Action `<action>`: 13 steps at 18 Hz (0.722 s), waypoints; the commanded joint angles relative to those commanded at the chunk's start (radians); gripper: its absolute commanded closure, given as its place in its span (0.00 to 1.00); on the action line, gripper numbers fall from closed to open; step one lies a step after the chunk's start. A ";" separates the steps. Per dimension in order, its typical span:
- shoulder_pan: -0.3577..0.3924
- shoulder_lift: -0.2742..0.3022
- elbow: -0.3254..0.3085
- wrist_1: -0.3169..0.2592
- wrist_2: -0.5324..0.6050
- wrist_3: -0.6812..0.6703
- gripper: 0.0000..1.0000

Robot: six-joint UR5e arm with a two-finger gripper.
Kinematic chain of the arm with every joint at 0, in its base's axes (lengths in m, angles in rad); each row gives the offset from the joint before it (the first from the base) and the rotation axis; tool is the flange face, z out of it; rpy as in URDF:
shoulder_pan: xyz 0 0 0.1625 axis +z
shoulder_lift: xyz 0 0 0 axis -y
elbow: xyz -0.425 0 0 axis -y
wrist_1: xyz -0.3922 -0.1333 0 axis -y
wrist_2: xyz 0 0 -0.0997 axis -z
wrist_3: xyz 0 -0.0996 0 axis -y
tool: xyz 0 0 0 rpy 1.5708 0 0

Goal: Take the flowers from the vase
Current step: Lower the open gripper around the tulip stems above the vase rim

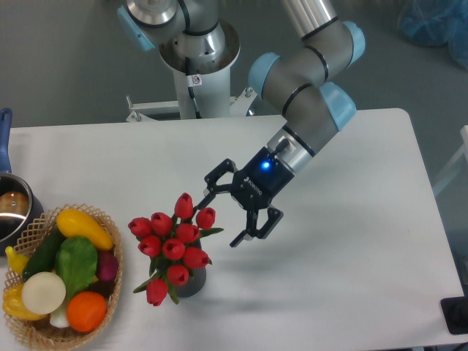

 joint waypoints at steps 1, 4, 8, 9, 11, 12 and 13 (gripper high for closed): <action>-0.003 -0.002 0.005 -0.002 0.000 -0.002 0.00; -0.023 -0.003 0.006 0.000 0.000 -0.003 0.00; -0.041 -0.025 0.014 0.000 -0.002 -0.003 0.00; -0.045 -0.025 0.012 -0.002 0.000 -0.003 0.00; -0.061 -0.022 0.008 -0.002 0.000 -0.003 0.00; -0.063 -0.020 0.008 -0.002 -0.003 -0.005 0.00; -0.064 -0.020 0.008 0.000 -0.005 -0.006 0.00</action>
